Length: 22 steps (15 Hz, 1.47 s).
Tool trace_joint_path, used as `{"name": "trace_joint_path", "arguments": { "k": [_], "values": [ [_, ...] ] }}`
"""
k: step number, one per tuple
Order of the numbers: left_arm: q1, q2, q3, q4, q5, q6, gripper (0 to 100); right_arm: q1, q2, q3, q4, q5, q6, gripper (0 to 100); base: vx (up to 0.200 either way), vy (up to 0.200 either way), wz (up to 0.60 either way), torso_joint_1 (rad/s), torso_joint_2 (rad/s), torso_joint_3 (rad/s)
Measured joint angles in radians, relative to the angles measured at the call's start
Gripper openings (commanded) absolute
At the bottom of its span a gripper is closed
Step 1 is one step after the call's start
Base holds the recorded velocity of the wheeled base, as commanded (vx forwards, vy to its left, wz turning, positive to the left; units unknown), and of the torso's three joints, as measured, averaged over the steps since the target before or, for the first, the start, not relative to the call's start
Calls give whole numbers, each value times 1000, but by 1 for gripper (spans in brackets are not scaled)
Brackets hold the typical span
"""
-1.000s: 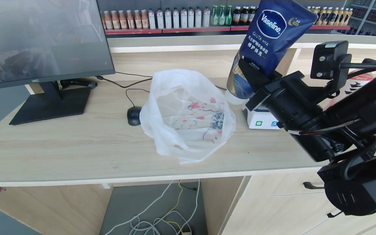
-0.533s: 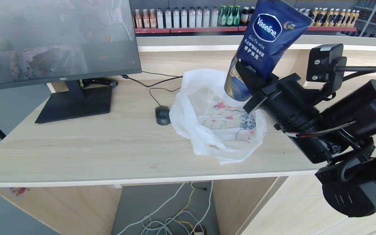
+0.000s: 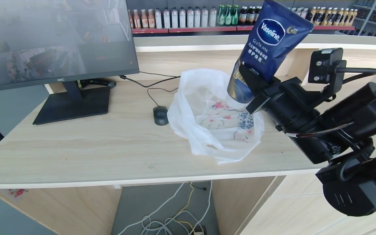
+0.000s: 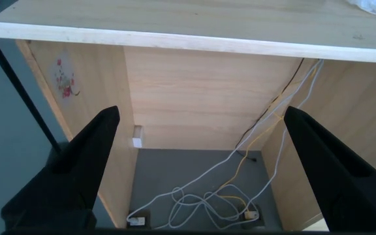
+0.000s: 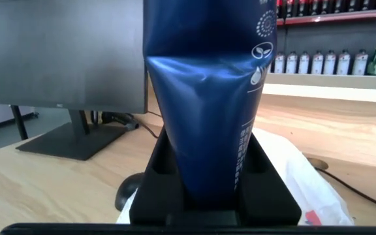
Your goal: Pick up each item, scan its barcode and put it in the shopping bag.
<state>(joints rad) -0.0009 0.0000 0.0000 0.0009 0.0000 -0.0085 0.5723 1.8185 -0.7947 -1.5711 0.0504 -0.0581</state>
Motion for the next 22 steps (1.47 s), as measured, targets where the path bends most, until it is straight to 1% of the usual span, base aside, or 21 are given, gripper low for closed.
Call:
{"name": "trace_joint_path", "arguments": {
  "k": [2,4,5,7,9,11,15,18,20,22],
  "values": [
    [-1,0,0,1,0,0,100,1,11,2,1,-5,-3,0,0,0,0,0,0,0],
    [-1,0,0,0,0,0,100,-1,20,-6,35,-7,-4,0,0,0,0,0,0,0],
    [0,0,0,0,0,0,100,0,23,-15,66,-7,-5,0,0,0,0,0,0,0],
    [-1,0,0,0,0,0,100,0,26,-57,171,-15,-6,0,0,0,0,0,0,0],
    [-1,0,0,0,0,0,100,0,31,-149,323,-43,-6,0,0,0,0,0,0,0],
    [-1,0,0,0,0,0,100,-1,44,-246,434,-56,-6,0,0,0,0,0,0,0],
    [-1,0,0,0,0,0,100,-1,114,-501,630,-63,-13,0,0,0,0,0,0,0],
    [-1,0,0,0,0,0,100,0,191,-654,693,-66,-18,0,0,0,0,0,0,0],
    [-1,0,0,0,0,0,100,-1,232,-692,696,-69,-19,0,0,0,0,0,0,0],
    [-1,0,0,0,0,0,100,0,263,-701,695,-95,-18,0,0,0,0,0,0,0]
  ]
}}
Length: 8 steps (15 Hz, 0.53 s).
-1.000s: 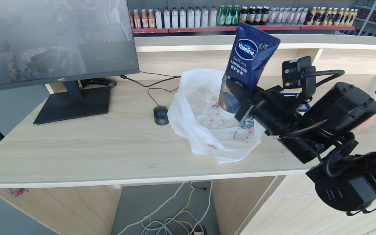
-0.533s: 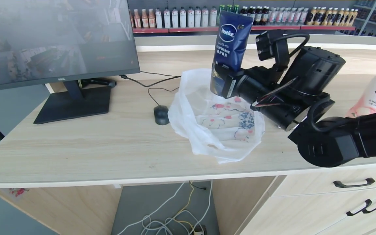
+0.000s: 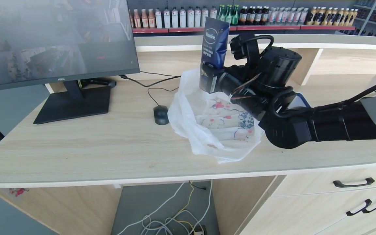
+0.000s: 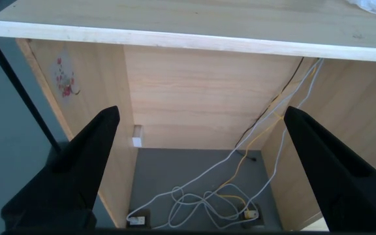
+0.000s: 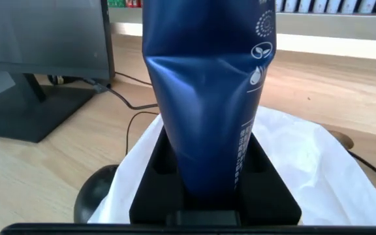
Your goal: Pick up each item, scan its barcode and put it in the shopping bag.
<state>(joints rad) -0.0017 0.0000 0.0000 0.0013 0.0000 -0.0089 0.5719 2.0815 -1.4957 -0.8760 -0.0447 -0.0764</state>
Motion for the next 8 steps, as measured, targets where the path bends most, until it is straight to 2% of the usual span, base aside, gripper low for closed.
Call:
{"name": "trace_joint_path", "arguments": {
  "k": [8],
  "values": [
    [0,0,0,0,0,0,100,0,59,1,-5,-12,-3,0,0,0,0,0,0,0]
  ]
}}
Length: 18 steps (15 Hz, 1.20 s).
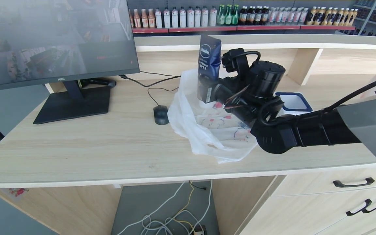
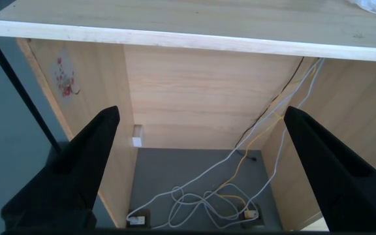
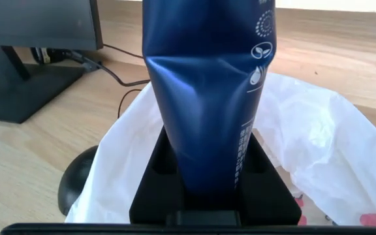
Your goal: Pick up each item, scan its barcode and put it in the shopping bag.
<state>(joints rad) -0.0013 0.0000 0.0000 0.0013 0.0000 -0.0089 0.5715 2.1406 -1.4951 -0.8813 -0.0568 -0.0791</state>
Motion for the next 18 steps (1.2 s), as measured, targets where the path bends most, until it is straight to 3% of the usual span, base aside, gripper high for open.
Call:
{"name": "trace_joint_path", "arguments": {
  "k": [18],
  "values": [
    [0,0,0,0,0,0,100,-1,90,20,-67,-1,-20,0,0,0,0,0,0,0]
  ]
}}
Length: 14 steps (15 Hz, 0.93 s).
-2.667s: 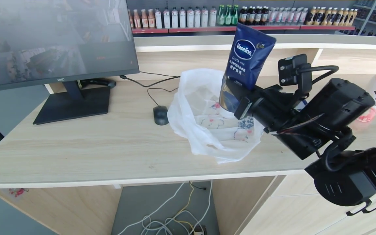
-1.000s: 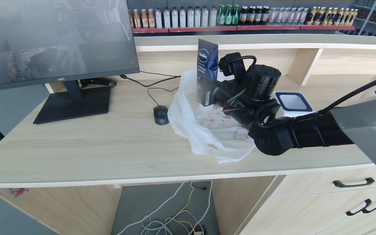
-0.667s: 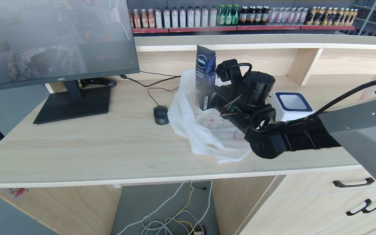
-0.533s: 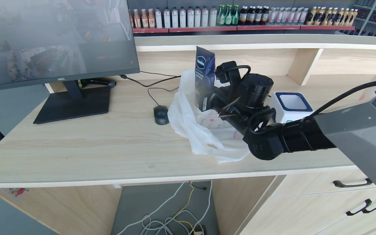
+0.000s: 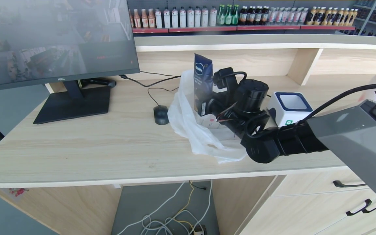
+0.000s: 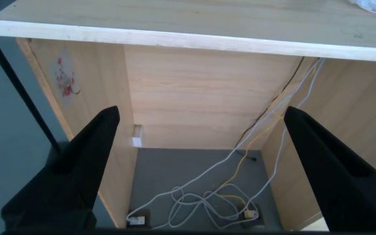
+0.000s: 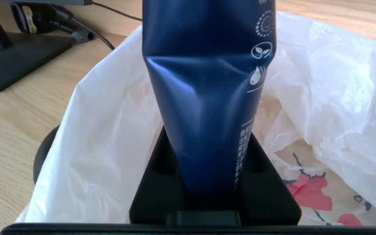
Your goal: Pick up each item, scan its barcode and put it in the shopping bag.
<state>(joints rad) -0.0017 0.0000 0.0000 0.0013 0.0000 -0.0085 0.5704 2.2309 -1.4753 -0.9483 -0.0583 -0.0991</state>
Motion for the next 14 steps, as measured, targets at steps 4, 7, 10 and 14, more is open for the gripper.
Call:
{"name": "trace_joint_path", "arguments": {
  "k": [4,7,10,14],
  "values": [
    [0,0,0,0,0,0,100,-1,2,16,-17,-5,-1,0,0,0,0,0,0,0],
    [0,0,0,0,0,0,100,0,4,17,-17,-32,-1,0,0,0,0,0,0,0],
    [0,0,0,0,0,0,100,0,6,16,-17,-33,-1,0,0,0,0,0,0,0],
    [0,0,0,0,0,0,100,0,6,15,-16,-33,0,0,0,0,0,0,0,0]
  ]
}}
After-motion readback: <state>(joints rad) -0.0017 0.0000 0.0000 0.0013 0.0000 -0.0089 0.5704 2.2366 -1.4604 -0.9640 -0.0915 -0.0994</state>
